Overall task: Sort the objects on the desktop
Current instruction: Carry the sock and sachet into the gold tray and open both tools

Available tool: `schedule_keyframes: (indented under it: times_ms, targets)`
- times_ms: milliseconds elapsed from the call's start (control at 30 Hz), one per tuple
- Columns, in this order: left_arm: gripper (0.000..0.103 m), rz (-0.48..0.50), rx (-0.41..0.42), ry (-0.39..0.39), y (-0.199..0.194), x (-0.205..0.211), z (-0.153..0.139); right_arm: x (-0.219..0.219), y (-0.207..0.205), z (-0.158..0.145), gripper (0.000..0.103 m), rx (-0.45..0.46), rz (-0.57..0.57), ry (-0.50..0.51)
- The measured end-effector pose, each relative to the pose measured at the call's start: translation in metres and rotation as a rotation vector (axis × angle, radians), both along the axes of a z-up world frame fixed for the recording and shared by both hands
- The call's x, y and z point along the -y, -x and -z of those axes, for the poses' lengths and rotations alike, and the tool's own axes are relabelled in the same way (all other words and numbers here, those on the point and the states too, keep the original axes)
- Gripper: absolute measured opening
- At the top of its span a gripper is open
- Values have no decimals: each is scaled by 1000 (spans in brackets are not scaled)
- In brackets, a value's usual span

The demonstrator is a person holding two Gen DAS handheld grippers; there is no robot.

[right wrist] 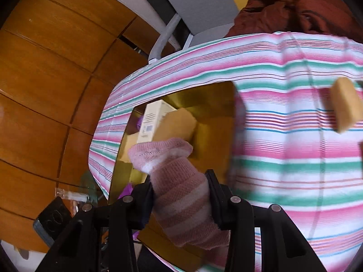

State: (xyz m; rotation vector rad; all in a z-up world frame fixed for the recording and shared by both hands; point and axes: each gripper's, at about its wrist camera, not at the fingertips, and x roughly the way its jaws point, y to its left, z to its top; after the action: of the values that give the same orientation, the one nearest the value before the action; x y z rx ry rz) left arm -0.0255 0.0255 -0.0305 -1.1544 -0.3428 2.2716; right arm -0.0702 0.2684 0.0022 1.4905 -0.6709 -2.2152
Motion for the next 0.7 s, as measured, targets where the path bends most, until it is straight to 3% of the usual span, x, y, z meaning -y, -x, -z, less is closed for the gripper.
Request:
schedule_keyframes:
  times_ms: [400,467,533,600,700]
  targets:
    - [52,-89,66,169,52,37,25,29,68,32,46,86,208,-63]
    - [52,-92,73,188,58,38,29,27,75,35,52,91,236,-51]
    - [52,-90,76,202,61,38,30,26,77,36,69,87,259,-29]
    - [53,-93,76,221,63,38,31,25,75,33,77,69,260,-31]
    - [52,-93,72,240,67,37,32,25,70,23,82,29,227,-40]
